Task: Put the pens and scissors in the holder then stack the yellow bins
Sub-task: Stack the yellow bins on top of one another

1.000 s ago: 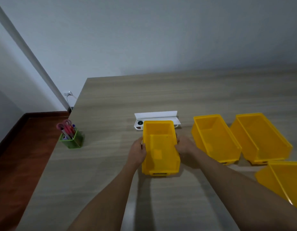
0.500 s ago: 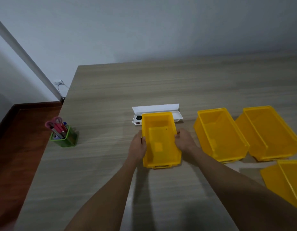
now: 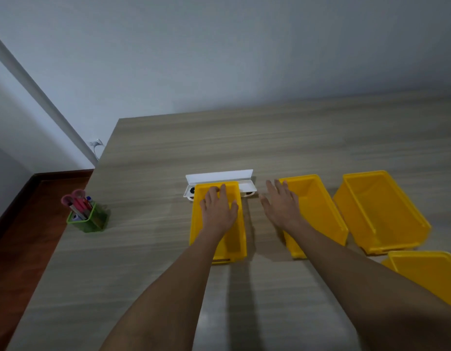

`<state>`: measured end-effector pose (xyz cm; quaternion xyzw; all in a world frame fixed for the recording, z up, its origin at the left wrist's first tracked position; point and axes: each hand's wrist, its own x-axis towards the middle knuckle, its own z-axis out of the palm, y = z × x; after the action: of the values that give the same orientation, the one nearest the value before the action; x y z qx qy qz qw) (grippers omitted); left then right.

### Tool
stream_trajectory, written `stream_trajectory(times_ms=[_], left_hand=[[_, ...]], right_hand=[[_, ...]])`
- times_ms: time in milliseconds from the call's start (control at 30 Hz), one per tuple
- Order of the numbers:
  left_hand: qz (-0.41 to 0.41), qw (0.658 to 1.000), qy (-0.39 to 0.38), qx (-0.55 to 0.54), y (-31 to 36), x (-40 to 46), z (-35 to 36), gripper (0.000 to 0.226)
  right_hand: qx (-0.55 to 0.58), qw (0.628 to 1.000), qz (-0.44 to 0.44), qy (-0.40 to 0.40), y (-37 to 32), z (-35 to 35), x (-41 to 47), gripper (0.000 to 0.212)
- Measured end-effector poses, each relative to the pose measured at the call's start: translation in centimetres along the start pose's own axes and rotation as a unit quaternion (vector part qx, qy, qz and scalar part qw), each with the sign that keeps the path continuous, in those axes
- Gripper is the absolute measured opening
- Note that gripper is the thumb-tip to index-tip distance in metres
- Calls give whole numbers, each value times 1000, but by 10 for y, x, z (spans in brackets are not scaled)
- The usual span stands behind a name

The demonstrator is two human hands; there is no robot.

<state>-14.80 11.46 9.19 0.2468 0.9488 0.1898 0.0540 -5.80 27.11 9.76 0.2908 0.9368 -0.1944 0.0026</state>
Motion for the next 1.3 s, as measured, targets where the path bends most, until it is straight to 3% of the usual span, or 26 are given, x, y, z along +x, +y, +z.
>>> stream_trajectory(times_ms=[133, 333, 467, 567, 700, 833, 967, 1300], left_hand=[[49, 998, -28, 41, 63, -5, 26, 60], [56, 991, -121, 20, 128, -21, 70, 59], [-1, 984, -146, -101, 145, -25, 94, 61], [-82, 961, -133, -227, 150, -28, 98, 60], [-74, 957, -132, -248, 138, -34, 95, 37], [-89, 970, -77, -215, 121, -31, 80, 34], [-92, 957, -31, -273, 112, -20, 39, 33], [-34, 938, 40, -343, 47, 20, -79, 47]], right_hand=[[-32, 999, 19, 1, 58, -21, 0, 63], [-8, 996, 91, -11, 127, -34, -4, 71], [61, 986, 140, -61, 156, -33, -6, 68], [98, 979, 165, -65, 165, -32, -3, 54], [129, 979, 150, -45, 169, -28, -1, 40], [197, 966, 162, -49, 153, -35, 8, 34], [260, 953, 149, -27, 114, -58, 18, 30], [300, 953, 42, 21, -8, -94, 33, 32]])
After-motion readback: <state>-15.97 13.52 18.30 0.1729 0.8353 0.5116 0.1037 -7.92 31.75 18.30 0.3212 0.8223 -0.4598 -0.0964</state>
